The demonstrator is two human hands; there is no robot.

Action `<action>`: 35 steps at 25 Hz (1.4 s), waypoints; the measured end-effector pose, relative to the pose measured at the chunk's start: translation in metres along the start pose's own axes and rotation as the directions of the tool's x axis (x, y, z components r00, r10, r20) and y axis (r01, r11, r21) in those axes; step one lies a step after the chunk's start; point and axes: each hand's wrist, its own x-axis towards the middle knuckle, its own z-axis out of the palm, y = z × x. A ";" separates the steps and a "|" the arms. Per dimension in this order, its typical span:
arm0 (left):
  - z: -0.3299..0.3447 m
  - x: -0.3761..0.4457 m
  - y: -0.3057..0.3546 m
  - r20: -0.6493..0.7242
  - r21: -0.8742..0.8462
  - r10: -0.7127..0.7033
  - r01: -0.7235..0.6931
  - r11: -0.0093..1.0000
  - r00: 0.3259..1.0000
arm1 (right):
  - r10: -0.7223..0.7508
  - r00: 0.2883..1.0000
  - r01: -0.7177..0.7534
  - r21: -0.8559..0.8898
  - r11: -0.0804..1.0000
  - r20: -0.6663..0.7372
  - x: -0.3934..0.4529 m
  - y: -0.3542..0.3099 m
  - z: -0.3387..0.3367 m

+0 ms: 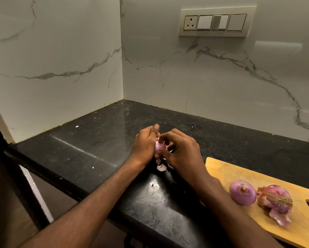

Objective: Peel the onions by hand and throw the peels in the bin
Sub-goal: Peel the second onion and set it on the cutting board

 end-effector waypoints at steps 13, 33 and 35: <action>-0.003 -0.003 0.006 0.204 -0.223 -0.024 0.070 0.972 0.979 | -0.037 0.992 0.040 -0.017 0.999 0.117 0.005 -0.001 -0.007; -0.007 0.001 0.003 0.217 -0.459 -0.126 0.215 0.862 0.968 | -0.090 0.994 0.079 0.160 0.984 0.061 0.003 -0.002 -0.003; -0.006 0.001 0.006 0.160 -0.465 -0.144 0.204 0.861 0.976 | -0.067 0.998 0.061 0.187 0.981 0.022 0.003 -0.002 -0.003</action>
